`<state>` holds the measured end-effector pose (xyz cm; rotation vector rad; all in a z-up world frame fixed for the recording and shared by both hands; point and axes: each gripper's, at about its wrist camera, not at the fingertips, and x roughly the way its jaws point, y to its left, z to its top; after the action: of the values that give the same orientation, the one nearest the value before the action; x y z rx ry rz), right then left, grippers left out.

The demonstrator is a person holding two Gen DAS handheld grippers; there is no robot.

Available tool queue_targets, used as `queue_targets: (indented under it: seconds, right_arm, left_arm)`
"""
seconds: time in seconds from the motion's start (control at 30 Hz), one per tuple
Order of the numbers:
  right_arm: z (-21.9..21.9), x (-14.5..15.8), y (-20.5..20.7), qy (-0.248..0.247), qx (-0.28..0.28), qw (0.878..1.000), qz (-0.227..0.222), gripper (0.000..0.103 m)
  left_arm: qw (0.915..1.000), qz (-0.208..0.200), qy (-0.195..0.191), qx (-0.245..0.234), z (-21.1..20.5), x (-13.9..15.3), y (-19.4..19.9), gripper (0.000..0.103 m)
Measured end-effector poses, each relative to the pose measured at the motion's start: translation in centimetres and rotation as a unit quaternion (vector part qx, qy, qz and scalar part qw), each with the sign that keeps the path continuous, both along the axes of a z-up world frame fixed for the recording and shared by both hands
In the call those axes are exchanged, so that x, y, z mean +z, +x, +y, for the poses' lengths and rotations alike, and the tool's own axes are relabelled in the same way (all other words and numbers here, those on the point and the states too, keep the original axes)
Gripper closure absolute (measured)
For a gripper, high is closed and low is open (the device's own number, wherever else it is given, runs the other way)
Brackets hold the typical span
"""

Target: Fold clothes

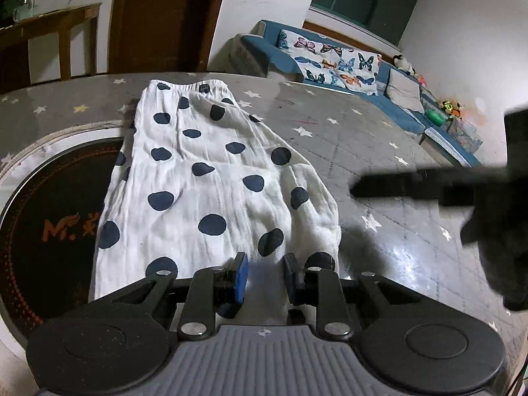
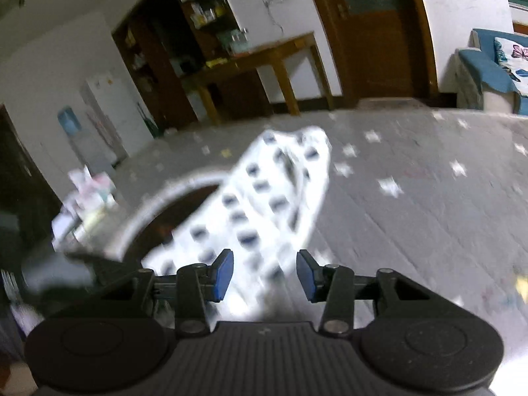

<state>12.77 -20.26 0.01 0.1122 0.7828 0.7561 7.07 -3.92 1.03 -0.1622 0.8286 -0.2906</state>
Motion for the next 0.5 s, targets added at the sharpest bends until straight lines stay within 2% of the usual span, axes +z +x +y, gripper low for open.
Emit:
queue_targets:
  seconds: [0.2,0.33,0.4,0.47,0.5]
  right_arm:
    - [0.2,-1.5,-1.2,-0.002,0.038,0.999,-0.009,0.061]
    - [1.3,-1.8,-0.9,-0.004,0.057,0.998,-0.019,0.066]
    - [1.8,-2.5,-0.6,-0.004,0.06,0.998,-0.011,0.072]
    - [1.8,-2.9,-0.4,-0.002,0.059,0.998,-0.003,0.088]
    - [1.7,-2.8,-0.6,-0.003,0.057,0.998,-0.005,0.091]
  left_arm:
    - [1.0,-0.003,0.005,0.003,-0.2,-0.1,-0.1,0.075]
    - [0.9999,-0.003,0.009,0.005,-0.2,-0.1,0.0,0.075]
    - [0.9999,-0.004,0.01,0.006,-0.2,-0.2,0.0,0.075]
    - [0.9999,-0.004,0.009,0.006,-0.1,-0.3,0.1,0.075]
    - [0.9999,-0.004,0.008,0.006,0.0,-0.3,0.1,0.074]
